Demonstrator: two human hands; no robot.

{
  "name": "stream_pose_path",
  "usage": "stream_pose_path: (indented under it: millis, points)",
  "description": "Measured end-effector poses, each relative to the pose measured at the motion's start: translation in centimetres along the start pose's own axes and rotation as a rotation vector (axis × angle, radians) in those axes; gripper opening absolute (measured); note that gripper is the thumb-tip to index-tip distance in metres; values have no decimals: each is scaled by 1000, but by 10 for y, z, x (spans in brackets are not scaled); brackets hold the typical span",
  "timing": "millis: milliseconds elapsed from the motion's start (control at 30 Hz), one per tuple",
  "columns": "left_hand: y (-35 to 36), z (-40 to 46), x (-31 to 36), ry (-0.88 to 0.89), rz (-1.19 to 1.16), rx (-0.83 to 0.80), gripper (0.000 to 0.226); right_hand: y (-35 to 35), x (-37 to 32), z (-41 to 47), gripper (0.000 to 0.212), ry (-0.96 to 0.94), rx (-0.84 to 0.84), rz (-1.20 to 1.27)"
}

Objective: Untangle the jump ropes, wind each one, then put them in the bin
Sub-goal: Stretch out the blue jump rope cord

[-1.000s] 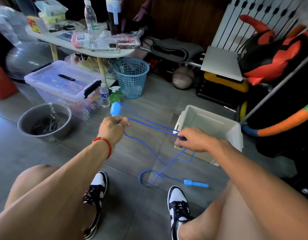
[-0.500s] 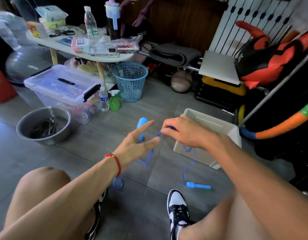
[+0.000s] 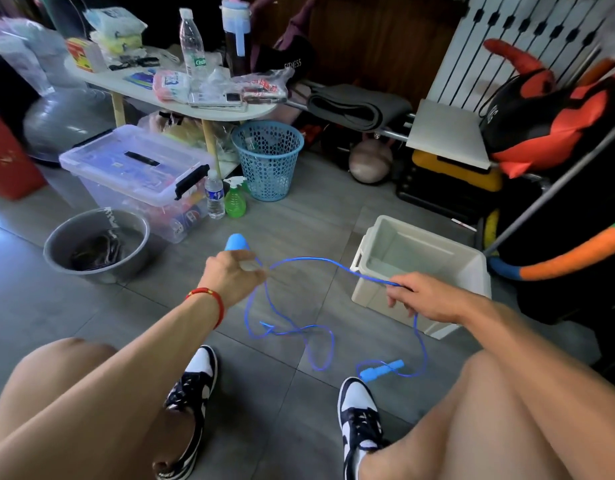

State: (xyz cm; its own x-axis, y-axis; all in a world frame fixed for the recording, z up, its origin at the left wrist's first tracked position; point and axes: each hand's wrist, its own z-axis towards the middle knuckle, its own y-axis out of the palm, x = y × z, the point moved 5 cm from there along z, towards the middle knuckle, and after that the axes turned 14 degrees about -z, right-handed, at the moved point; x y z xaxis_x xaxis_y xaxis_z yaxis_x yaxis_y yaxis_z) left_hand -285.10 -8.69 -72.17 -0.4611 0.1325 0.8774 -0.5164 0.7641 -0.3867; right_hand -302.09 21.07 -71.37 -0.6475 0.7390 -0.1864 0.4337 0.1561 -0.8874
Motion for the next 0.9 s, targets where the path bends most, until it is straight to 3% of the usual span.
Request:
stream_pose_path:
  millis: [100,167,233,300,367,467,533,600,667,767,900]
  points:
    - [32,-24,14,159,89,-223,59,-15,-53,-8,27,-149,104,-90]
    - [53,-43,23,250,-8,-392,45,-25,-94,-9,28,-260,174,-149]
    - [63,-54,29,335,-37,-476,15,-32,-116,-4,33,-291,226,-128]
    - [60,-48,31,348,-8,-426,24,-38,-121,2,40,-263,241,-121]
    - [45,-33,29,254,-121,-293,34,-36,-106,7,41,-237,210,-132]
    - [4,-1,21,143,-455,26,35,-13,-52,10,33,-89,55,-182]
    - [-28,15,13,114,-544,218,34,9,-5,6,33,45,-81,-224]
    - [-47,28,4,54,-560,308,31,25,35,-2,31,137,-193,-218]
    - [-53,37,-5,-3,-548,335,25,28,57,-5,24,171,-214,-95]
    - [-45,41,-16,-113,-509,275,9,15,49,-8,26,194,-66,240]
    - [-14,24,-14,-30,-138,143,50,-14,-5,-14,27,134,111,638]
